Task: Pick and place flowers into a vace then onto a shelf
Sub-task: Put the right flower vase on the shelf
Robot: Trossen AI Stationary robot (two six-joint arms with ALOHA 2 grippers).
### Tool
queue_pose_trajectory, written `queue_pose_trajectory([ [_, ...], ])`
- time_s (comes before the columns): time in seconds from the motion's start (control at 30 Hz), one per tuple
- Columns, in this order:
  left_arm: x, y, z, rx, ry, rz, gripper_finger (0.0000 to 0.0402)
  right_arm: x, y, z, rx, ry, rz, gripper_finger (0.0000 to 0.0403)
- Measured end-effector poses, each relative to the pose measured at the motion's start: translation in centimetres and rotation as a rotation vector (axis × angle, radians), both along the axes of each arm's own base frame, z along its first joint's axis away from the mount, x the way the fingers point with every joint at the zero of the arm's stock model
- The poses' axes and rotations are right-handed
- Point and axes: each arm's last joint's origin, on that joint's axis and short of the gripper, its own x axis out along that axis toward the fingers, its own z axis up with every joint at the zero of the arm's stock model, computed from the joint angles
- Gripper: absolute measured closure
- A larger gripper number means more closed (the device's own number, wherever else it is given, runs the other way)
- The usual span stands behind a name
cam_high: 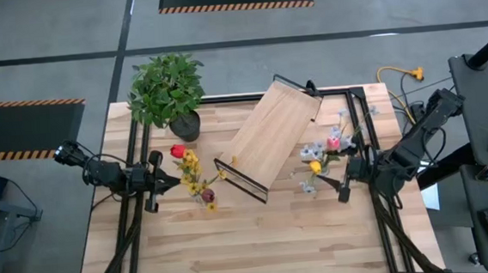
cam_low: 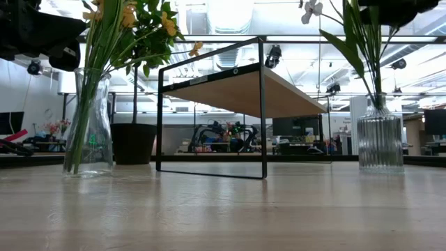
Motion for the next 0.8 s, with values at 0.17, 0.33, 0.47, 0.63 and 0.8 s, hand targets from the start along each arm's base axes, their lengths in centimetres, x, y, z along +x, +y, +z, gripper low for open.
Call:
queue_pose_trajectory([
  [0.17, 0.0, 0.0, 0.0, 0.000, 0.000, 0.000, 0.0401, 0.3, 0.3, 0.9, -0.022, 0.004, 0.010, 0.0060],
  [0.33, 0.0, 0.0, 0.0, 0.000, 0.000, 0.000, 0.0402, 0.4, 0.4, 1.6, -0.035, 0.000, 0.013, 0.0060],
  [0.47, 0.0, 0.0, 0.0, 0.000, 0.000, 0.000, 0.0402, 0.4, 0.4, 1.4, -0.018, -0.002, 0.008, 0.0060],
  [0.63, 0.0, 0.0, 0.0, 0.000, 0.000, 0.000, 0.0402, 0.2, 0.3, 0.4, 0.075, 0.068, 0.053, 0.0060],
  [0.8, 0.0, 0.0, 0.0, 0.000, 0.000, 0.000, 0.0402, -0.2, 0.2, -0.5, 0.155, 0.149, 0.085, 0.0060],
])
